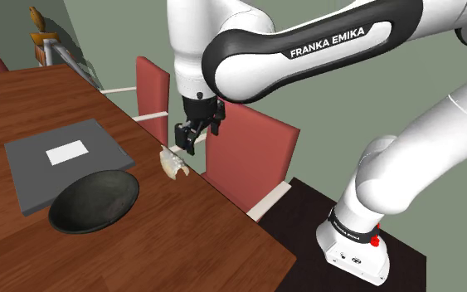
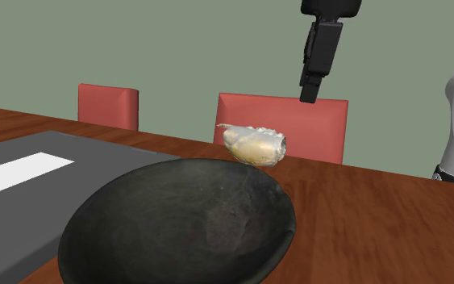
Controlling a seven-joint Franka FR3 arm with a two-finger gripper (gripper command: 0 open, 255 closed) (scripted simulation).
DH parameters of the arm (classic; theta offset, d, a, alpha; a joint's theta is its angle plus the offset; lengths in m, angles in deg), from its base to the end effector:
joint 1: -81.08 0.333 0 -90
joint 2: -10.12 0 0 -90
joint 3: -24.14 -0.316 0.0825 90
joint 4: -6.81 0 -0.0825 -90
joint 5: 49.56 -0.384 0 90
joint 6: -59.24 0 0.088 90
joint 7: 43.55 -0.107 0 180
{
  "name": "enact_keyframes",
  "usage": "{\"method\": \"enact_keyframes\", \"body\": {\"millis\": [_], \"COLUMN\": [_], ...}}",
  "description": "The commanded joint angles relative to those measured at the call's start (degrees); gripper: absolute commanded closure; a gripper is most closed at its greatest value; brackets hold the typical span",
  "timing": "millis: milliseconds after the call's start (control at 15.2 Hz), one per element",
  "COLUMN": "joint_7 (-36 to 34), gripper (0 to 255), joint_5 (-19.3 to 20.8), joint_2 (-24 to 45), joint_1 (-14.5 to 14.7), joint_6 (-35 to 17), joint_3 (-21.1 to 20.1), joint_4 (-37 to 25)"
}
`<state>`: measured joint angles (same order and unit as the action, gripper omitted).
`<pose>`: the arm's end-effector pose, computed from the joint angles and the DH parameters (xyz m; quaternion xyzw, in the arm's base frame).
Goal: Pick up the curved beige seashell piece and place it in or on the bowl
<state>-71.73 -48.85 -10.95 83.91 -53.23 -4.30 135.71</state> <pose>0.3841 0.2506 0.4980 0.9955 0.0167 0.0615 0.0707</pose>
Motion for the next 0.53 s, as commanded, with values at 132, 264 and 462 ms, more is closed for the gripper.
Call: {"method": "enact_keyframes", "body": {"millis": [132,264,462], "joint_7": [-8.5,-13.0,-14.9], "gripper": [0,0,0], "joint_5": [4.6,8.1,9.9], "joint_2": [8.2,12.8,15.0], "joint_1": [-0.9,-1.2,-1.3], "joint_6": [-3.4,-4.5,-6.1], "joint_3": [-5.5,-7.8,-8.4], "joint_4": [-4.7,-7.6,-7.7]}}
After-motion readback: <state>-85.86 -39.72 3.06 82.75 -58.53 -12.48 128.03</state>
